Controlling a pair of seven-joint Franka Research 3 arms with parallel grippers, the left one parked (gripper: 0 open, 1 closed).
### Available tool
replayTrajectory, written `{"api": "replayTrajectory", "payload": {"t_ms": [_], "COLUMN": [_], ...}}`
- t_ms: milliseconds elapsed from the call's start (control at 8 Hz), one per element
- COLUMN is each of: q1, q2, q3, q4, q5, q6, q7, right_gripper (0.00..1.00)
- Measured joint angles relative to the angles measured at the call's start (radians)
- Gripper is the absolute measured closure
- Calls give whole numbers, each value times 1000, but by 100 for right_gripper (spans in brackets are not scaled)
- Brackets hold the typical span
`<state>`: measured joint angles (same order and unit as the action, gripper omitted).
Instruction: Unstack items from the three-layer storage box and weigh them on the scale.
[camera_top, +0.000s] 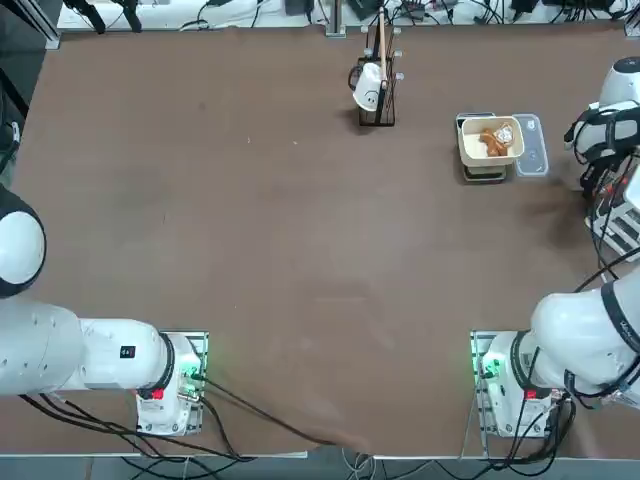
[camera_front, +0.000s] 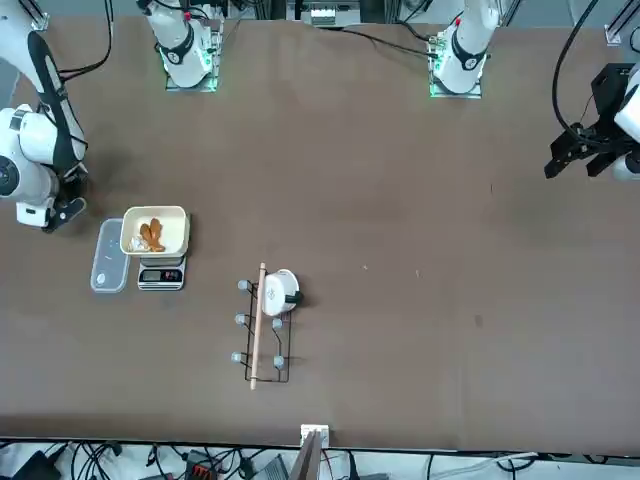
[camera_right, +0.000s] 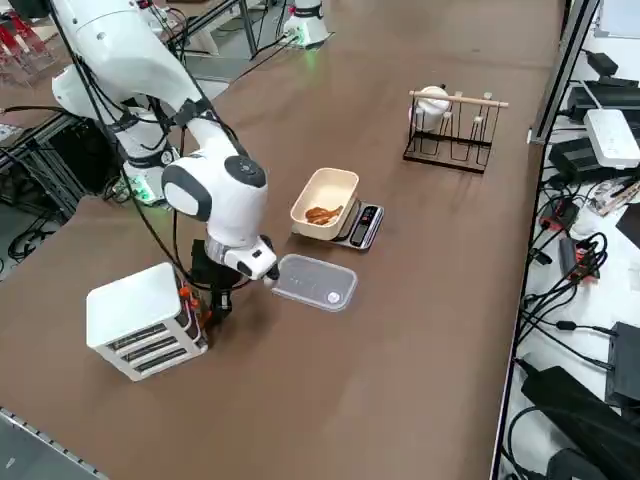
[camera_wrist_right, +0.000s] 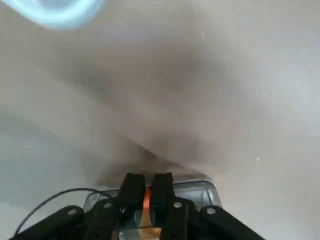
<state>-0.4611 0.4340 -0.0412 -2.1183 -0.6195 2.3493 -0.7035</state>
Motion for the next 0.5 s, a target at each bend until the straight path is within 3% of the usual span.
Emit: {"api": "replayTrajectory", "payload": {"t_ms": [500], "q1": [69], "q2": [0], "q3": [18], "q4": [8], "q5": [14], "q6": [1], "q7": [56], "right_gripper": [89]}}
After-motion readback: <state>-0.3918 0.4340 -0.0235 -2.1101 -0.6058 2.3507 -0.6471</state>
